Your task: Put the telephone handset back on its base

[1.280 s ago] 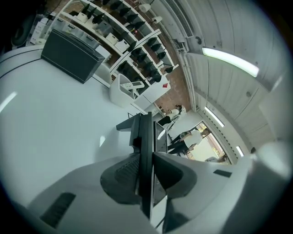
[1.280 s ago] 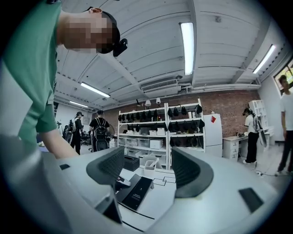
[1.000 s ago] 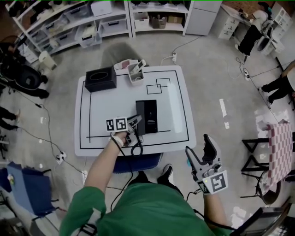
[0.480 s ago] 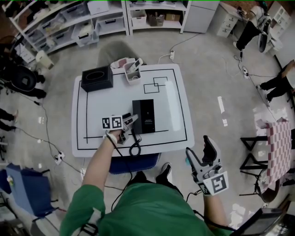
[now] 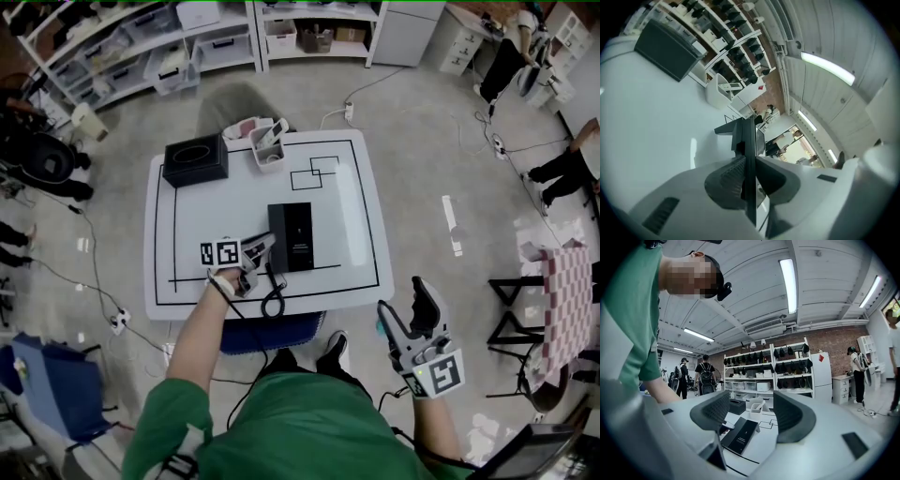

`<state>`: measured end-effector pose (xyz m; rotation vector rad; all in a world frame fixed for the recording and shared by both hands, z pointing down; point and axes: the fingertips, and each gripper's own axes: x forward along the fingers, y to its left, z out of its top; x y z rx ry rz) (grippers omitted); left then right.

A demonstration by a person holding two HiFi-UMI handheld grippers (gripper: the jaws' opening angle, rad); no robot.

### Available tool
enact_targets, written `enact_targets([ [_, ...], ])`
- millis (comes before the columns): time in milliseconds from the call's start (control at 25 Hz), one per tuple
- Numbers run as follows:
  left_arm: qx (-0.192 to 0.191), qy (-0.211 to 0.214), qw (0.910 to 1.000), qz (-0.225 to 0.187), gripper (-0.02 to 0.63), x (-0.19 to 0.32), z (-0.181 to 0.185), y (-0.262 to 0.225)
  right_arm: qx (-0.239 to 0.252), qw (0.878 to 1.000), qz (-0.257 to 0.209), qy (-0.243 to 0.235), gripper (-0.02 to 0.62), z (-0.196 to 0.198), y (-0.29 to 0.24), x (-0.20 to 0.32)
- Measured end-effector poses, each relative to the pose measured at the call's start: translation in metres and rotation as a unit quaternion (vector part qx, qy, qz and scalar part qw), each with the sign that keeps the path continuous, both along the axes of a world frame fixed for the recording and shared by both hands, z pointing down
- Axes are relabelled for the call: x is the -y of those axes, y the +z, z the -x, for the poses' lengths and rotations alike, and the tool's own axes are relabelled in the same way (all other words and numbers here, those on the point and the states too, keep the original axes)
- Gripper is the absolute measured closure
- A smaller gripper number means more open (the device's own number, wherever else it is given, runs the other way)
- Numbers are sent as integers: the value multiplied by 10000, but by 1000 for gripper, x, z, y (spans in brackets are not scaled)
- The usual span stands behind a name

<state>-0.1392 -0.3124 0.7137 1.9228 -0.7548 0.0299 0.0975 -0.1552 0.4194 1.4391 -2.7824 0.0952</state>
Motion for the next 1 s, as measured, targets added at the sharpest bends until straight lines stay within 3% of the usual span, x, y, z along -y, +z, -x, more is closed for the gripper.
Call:
enact_targets([
  [160, -582, 204, 9979, -210, 525, 1, 1, 0, -82, 10000, 31, -3, 290, -1, 2, -1],
  [360, -646, 393, 9969, -204, 523, 7, 4, 12, -93, 9999, 111, -9, 293, -1, 7, -1],
  [440, -516, 393, 9978, -157, 512, 10, 5, 14, -114, 9999, 120, -5, 295, -1, 8, 0],
  [480, -382, 347, 9986, -112, 475, 11, 7, 18, -118, 9999, 115, -4, 295, 0, 8, 1],
  [560, -14, 223, 9997, -57, 397, 12, 11, 24, -92, 9999, 110, -30, 296, 1, 9, 3],
  [640, 378, 174, 9990, -152, 383, 12, 13, 24, -77, 9999, 93, -57, 298, 4, 8, 5],
  [840, 621, -122, 9954, -715, 377, 13, 21, -19, -90, 9999, -27, -110, 299, 7, 2, 14],
  [1000, 1046, -636, 9797, -1590, 377, 10, 43, -84, -92, 9998, -174, -68, 304, 0, -7, 23],
])
